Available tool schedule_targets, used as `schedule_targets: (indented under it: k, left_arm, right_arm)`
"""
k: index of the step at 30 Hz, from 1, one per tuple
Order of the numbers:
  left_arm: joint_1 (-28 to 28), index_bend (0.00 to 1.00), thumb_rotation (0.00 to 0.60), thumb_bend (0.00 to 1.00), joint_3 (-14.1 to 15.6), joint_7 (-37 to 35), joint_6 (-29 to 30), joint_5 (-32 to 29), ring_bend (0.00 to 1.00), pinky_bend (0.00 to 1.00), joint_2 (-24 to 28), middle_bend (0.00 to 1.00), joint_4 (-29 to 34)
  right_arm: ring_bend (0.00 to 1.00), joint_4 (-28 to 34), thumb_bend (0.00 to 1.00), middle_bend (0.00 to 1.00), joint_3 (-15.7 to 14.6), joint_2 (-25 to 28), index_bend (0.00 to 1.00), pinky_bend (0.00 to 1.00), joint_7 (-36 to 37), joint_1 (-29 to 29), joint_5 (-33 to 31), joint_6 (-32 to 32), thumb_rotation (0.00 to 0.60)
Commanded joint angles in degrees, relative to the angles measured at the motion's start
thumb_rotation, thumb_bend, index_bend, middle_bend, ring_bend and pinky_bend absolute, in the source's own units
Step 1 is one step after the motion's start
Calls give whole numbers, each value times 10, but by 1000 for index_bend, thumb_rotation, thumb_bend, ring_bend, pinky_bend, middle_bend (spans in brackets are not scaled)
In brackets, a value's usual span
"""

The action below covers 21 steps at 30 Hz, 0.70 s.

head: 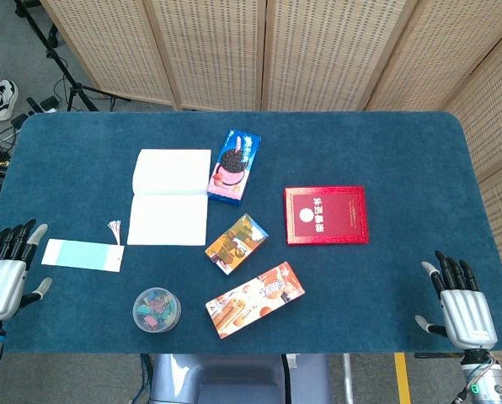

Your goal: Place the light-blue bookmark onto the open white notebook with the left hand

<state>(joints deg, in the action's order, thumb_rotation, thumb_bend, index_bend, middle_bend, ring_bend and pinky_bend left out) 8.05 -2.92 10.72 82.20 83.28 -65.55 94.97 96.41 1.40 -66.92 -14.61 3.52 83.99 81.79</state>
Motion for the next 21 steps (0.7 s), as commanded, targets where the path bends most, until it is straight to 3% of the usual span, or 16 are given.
schedule_targets:
  k: [1, 21]
  left_arm:
    - [0, 0, 600, 263, -1, 1, -1, -1, 0, 0, 0, 0, 0]
    - [3, 0, 600, 263, 1, -4, -8, -2, 0, 0, -1, 0, -6]
  right_arm:
    - [0, -1, 105, 0, 0, 0, 122, 0, 1, 0, 0, 0, 600]
    - [0, 3, 105, 0, 0, 4, 122, 0, 7, -3, 3, 7, 600]
